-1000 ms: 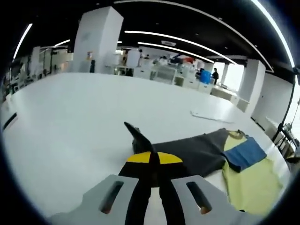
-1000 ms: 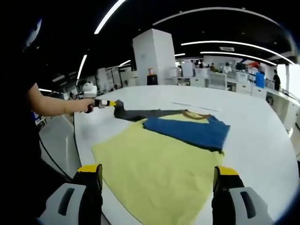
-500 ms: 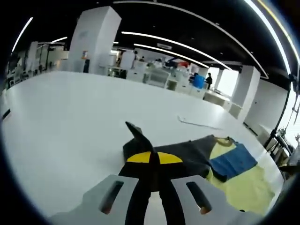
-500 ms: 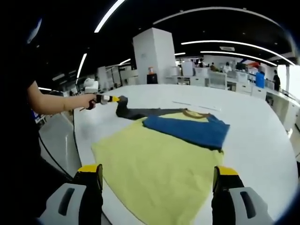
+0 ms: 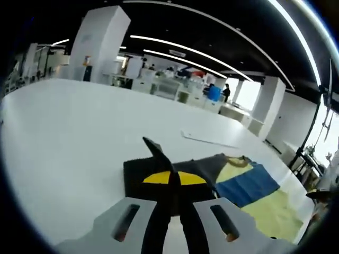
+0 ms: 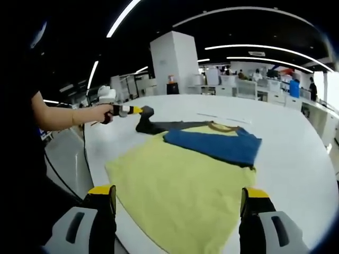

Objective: Fold the garment on the visible template until the final outline fits inside the template.

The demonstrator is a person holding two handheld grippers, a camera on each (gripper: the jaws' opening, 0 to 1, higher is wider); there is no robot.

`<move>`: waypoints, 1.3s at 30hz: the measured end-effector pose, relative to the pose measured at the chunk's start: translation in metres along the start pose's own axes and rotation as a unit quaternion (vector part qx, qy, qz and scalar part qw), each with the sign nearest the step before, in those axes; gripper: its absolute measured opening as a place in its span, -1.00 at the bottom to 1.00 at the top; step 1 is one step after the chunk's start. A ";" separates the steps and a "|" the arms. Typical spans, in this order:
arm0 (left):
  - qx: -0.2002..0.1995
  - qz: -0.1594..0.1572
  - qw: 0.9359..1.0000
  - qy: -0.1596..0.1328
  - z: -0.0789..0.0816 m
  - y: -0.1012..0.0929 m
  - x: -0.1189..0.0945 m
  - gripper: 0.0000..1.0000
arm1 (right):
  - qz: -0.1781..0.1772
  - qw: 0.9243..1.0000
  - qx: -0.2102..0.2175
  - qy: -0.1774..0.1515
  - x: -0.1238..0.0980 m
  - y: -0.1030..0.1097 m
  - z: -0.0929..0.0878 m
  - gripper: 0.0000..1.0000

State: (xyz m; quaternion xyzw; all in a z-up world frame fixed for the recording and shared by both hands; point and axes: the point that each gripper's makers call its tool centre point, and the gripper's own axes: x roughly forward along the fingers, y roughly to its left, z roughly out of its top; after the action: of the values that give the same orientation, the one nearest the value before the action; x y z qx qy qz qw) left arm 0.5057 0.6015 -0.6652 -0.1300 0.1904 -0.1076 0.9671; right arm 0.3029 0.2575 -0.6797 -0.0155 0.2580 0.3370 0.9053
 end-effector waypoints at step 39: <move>-0.003 -0.109 0.994 -0.002 0.004 -0.113 0.041 -0.99 | 0.002 1.000 0.009 0.000 -0.001 0.003 -0.006 0.94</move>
State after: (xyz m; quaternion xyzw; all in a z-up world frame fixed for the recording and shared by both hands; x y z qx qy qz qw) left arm 0.5265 0.4852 -0.6424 -0.1531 0.1733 -0.2115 0.9496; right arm 0.2982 0.2579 -0.6839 -0.0073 0.2615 0.3361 0.9048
